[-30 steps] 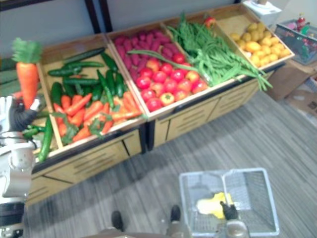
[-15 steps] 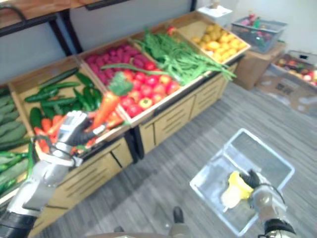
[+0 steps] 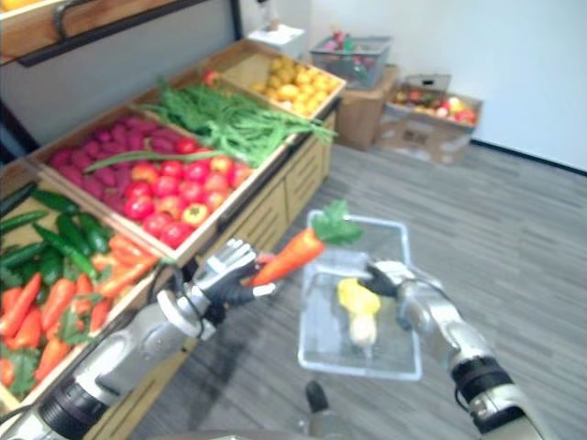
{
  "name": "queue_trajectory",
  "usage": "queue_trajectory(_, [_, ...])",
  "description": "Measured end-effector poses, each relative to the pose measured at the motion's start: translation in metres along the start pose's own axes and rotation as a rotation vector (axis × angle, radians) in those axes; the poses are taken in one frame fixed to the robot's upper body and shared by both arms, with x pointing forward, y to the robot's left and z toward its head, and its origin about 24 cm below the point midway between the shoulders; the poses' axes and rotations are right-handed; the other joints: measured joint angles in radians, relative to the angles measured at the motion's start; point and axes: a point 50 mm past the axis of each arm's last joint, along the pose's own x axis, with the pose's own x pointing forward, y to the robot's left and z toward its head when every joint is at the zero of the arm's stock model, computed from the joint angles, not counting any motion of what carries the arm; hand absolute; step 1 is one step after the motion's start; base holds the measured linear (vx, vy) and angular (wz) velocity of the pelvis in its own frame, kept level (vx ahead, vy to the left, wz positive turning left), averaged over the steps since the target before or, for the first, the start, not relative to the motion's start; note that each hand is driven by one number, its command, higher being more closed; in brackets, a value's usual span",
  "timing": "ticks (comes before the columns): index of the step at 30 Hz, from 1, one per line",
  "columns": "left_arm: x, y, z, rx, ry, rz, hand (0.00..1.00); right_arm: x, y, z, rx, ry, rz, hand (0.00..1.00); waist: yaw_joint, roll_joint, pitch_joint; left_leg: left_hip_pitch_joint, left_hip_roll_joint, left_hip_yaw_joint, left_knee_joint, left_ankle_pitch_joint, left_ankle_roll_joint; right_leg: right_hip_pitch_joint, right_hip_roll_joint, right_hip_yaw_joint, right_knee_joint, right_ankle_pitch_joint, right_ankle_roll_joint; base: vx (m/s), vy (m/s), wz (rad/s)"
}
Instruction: Pick vegetable in the basket
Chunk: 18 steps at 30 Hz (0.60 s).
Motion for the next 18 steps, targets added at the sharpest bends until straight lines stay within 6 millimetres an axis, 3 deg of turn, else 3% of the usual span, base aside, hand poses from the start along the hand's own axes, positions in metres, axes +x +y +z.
queue_trajectory(4, [0.008, -0.005, 0.01, -0.021, -0.071, -0.045, 1.0, 0.015, -0.021, 0.029, -0.113, -0.153, -0.003, 1.0, -0.002, 0.013, 0.002, 0.0, 0.058, 0.08, 0.124, -0.073, -0.012, -0.027, 0.043, 0.065, 0.03, 0.0, 0.0, -0.01, 0.007, -0.55])
queue_trajectory(11, [0.011, -0.019, 0.019, -0.038, -0.133, -0.136, 1.0, 0.027, -0.055, 0.061, -0.312, -0.328, 0.007, 1.0, -0.001, 0.04, 0.024, -0.003, 0.147, 0.189, 0.307, -0.174, -0.027, -0.074, 0.109, 0.161, 0.056, 0.01, 0.012, -0.03, 0.022, -0.49])
queue_trajectory(18, [0.018, -0.024, 0.019, -0.023, -0.156, -0.186, 1.0, 0.031, -0.085, 0.083, -0.436, -0.429, -0.001, 1.0, -0.003, 0.04, 0.055, -0.02, 0.178, 0.251, 0.384, -0.214, -0.026, -0.121, 0.136, 0.211, 0.066, 0.023, 0.024, -0.03, 0.009, -0.25])
